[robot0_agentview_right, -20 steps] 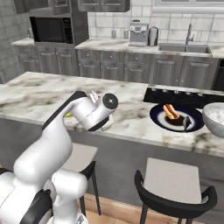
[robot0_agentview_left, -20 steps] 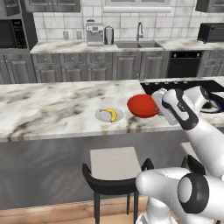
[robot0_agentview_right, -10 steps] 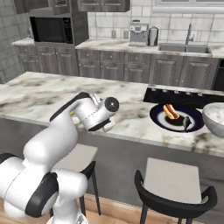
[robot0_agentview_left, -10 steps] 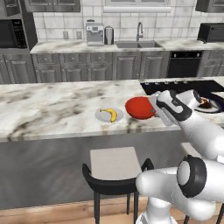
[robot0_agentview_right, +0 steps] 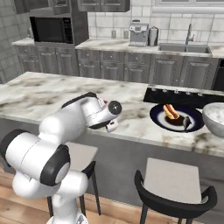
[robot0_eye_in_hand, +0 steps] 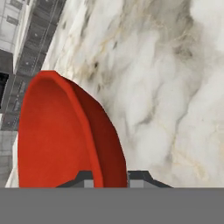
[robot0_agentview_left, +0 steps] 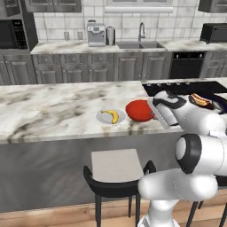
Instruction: Take the smaller bowl and place it next to the appetizer plate on the dining counter , and place the larger bowl next to the plate with cooked food.
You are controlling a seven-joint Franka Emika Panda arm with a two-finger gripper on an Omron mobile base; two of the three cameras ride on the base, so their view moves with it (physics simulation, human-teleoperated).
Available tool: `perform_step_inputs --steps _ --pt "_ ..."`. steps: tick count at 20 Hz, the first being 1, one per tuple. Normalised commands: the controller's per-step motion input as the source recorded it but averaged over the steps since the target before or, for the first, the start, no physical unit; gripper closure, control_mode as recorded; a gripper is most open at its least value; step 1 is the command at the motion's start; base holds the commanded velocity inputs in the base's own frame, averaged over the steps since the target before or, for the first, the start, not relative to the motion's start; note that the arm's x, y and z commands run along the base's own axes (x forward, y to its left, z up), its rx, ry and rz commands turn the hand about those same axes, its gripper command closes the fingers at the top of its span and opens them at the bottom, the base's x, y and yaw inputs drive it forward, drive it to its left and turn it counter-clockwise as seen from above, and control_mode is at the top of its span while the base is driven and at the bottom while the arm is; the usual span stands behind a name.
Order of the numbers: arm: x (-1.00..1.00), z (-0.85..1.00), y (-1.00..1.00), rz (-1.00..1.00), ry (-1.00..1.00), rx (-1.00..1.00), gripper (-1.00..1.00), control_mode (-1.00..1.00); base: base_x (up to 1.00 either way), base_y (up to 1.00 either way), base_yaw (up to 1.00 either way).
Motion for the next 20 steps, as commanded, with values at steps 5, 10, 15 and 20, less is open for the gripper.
perform_step_inputs --steps 5,10,15,20 --pt "0.33 -0.24 -0.15 0.00 0.00 0.00 1.00 -1.00 0.00 0.00 0.00" --pt "0.06 -0.39 0.04 0.00 -0.04 0.00 -1.00 -1.00 0.00 0.00 0.00" --pt "0.00 -0.61 0.44 0.02 -0.14 0.00 -1.00 -1.00 0.00 0.00 0.00" --pt "0.03 -0.31 0.27 0.02 -0.16 0.00 -1.00 -1.00 0.00 0.00 0.00"
